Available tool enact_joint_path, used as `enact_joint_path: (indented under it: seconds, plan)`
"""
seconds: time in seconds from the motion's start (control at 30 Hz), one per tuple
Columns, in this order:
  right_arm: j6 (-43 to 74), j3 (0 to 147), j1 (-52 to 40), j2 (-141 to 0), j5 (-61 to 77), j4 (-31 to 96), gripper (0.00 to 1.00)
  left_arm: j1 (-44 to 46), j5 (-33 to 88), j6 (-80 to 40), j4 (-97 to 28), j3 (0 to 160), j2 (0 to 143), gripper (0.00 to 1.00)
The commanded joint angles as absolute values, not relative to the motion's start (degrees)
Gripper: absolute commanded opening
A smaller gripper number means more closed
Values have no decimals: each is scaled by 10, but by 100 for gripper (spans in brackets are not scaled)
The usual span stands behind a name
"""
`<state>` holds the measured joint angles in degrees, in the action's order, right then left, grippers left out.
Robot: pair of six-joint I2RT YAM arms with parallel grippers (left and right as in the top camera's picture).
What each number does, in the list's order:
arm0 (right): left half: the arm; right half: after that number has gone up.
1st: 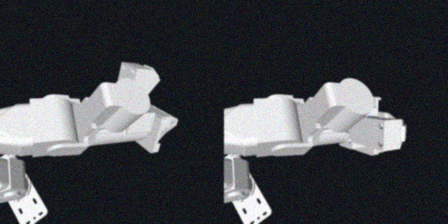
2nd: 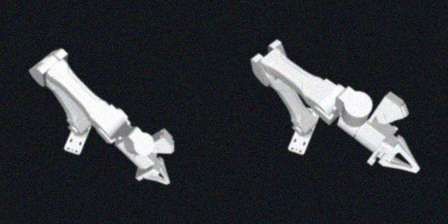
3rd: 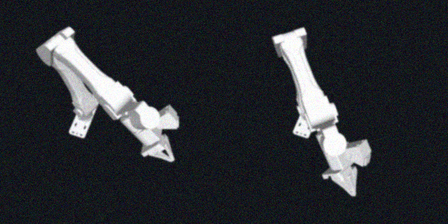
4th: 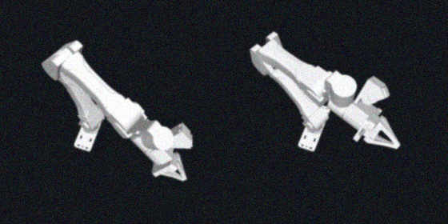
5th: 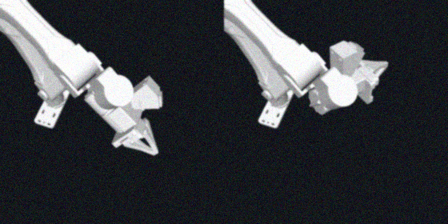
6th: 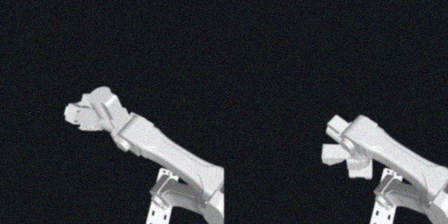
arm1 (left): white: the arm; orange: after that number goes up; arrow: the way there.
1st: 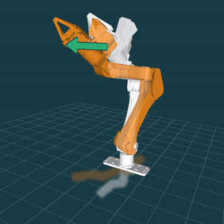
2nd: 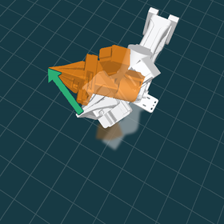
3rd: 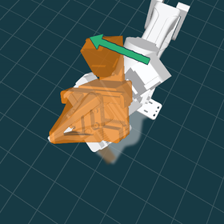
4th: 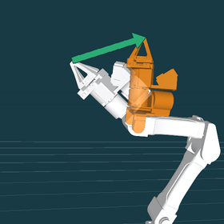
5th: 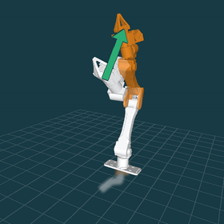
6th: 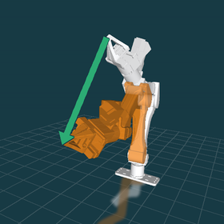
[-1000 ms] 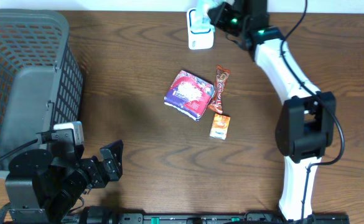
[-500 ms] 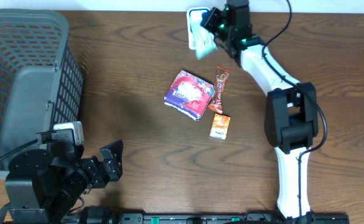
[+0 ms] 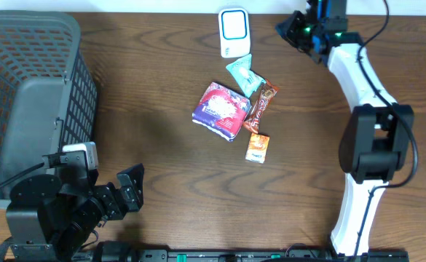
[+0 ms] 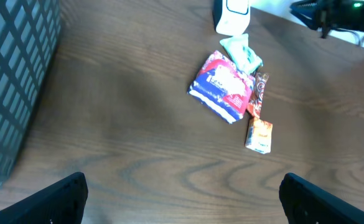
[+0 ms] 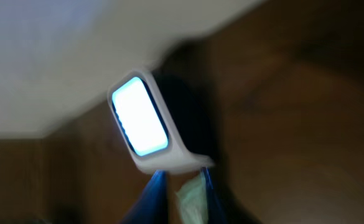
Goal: Scan the item barcode
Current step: 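Lift the wipes pack up to the scanner and hold it there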
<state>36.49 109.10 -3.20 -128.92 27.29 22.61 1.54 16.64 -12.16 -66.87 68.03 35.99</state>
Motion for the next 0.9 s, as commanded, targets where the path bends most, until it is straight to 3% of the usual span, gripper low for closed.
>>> enact_joint_path:
  seconds: [0.0, 0.1, 0.5, 0.73, 0.87]
  plan:
    - [236, 1099, -42, -1260, 293, 287, 37, 13, 175, -121, -669, 689, 361, 98]
    - [192, 1099, -51, -1264, 308, 332, 49, 13, 175, -121, -669, 689, 361, 98]
    - [156, 1088, -138, -1297, 143, 369, 59, 13, 175, -121, -669, 689, 361, 98]
    - [156, 1088, -154, -1356, 97, 364, 62, 13, 175, -121, -669, 689, 361, 98]
    - [156, 1088, -153, -1379, 98, 368, 55, 13, 175, -121, -669, 689, 361, 98]
